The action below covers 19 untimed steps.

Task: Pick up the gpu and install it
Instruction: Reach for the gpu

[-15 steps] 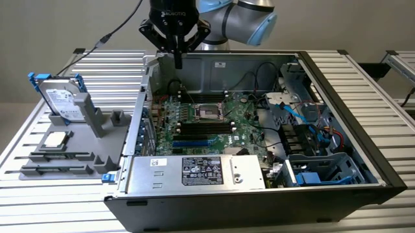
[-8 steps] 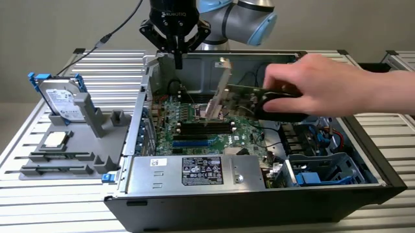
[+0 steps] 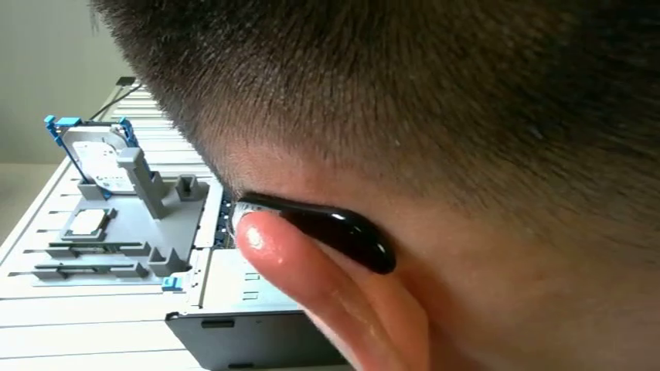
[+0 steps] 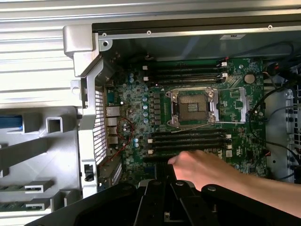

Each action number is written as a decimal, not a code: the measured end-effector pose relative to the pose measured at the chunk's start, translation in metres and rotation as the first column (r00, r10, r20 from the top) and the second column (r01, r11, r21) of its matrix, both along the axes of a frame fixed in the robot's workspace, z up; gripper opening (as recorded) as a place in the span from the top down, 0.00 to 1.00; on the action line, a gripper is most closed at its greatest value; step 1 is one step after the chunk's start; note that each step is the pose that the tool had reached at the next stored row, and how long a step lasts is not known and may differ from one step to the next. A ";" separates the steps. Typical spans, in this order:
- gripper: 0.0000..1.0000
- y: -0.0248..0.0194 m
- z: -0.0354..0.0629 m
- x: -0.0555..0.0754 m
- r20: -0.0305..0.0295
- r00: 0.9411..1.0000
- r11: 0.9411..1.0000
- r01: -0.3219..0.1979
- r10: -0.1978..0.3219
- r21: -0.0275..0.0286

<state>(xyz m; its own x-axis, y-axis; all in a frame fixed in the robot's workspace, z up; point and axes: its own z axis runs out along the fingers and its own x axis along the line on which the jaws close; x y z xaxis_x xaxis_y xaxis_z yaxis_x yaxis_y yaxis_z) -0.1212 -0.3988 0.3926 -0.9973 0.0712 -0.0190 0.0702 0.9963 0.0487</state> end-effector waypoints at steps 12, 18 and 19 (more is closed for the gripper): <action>0.89 0.0000 0.0000 0.000 0.000 1.000 1.000 0.000 0.000 0.000; 0.89 0.0000 0.0000 0.000 0.000 1.000 1.000 0.000 0.000 0.000; 0.89 0.0000 0.0000 0.000 0.000 1.000 1.000 0.000 0.000 0.000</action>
<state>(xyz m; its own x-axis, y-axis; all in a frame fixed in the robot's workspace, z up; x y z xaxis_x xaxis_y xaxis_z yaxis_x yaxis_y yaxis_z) -0.1212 -0.3988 0.3926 -0.9973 0.0712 -0.0190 0.0702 0.9963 0.0488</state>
